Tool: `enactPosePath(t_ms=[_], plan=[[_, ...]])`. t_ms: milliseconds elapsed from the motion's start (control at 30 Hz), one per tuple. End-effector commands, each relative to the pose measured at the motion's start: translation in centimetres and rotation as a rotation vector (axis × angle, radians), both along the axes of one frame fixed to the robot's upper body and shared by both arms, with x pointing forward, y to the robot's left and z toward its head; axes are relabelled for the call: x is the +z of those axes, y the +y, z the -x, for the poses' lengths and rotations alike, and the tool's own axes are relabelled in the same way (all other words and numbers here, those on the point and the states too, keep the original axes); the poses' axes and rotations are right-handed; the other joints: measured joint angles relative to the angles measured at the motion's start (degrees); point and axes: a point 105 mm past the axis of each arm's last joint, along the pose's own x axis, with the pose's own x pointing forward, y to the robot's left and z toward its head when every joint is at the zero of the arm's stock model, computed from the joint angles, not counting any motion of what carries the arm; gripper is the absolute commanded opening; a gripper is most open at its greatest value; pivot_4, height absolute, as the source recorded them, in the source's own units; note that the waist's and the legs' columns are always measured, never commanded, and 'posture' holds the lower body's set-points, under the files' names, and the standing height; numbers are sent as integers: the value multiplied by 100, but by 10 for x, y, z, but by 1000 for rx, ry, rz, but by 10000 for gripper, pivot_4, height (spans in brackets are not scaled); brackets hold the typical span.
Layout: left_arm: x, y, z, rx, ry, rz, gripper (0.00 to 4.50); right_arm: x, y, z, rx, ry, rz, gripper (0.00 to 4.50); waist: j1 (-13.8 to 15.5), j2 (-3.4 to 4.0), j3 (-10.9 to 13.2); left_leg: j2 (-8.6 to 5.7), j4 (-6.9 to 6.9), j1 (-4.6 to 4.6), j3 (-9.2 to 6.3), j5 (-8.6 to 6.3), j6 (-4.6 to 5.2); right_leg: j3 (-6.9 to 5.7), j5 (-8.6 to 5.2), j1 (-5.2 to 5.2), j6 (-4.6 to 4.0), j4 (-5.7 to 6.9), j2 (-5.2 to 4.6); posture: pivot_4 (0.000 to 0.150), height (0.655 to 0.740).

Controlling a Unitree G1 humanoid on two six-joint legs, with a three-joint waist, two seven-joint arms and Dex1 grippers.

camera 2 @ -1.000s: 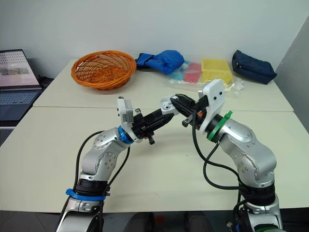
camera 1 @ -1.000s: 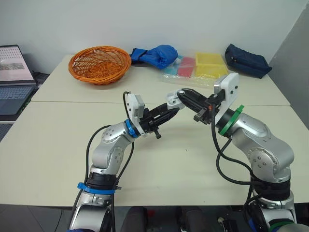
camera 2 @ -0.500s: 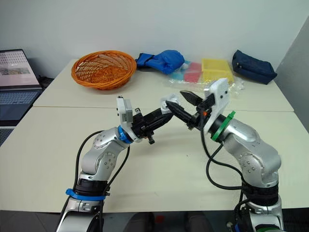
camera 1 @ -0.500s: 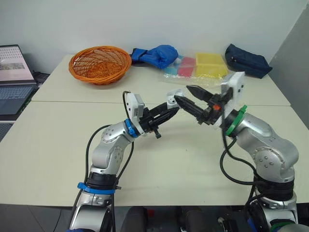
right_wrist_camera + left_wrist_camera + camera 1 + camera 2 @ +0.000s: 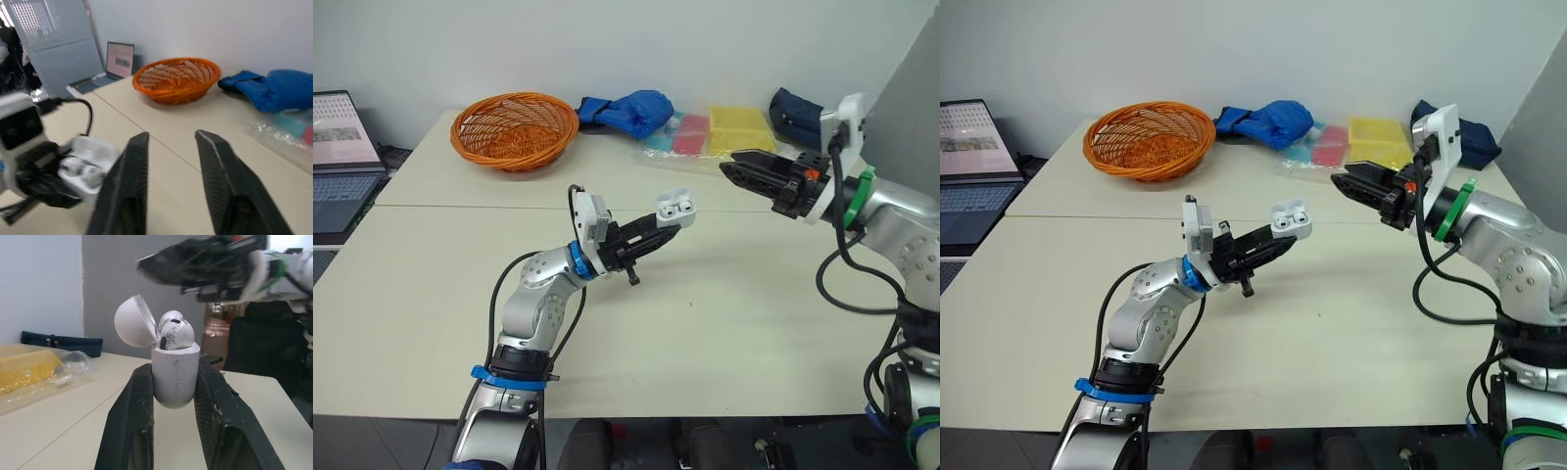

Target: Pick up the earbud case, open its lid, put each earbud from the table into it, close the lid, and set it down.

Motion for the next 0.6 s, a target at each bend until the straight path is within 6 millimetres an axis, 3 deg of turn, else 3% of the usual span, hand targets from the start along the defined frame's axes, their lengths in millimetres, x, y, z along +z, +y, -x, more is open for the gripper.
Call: enactPosePath(t_ms=[33, 233, 433, 600], plan=[[10, -6, 3, -29, -71, 0, 7574, -10, 1, -8, 23, 4, 68, 964, 1, 1, 1, 1, 0, -4, 1, 0, 0, 2, 0, -5, 0, 1, 0, 1500, 7400], [12, -10, 1, -30, -80, 0, 7574, -5, 36, -16, 108, 14, 55, 395, -25, 5, 3, 8, 0, -25, -6, 0, 0, 1, 0, -28, 0, 6, 15, 1500, 7400], [11, -11, 0, -26, -74, -12, 7574, 10, 56, 4, 240, 15, 36, 395, 17, 6, 3, 10, 0, -31, -14, 0, 0, -7, 0, -25, 0, 2, 15, 1500, 7400], [9, -13, -1, -19, -62, -23, 7574, 13, 58, 18, 298, 15, 80, 395, 17, 6, 3, 3, 4, -34, -14, 0, 0, -6, 2, -26, 2, 2, 1, 1500, 7400]])
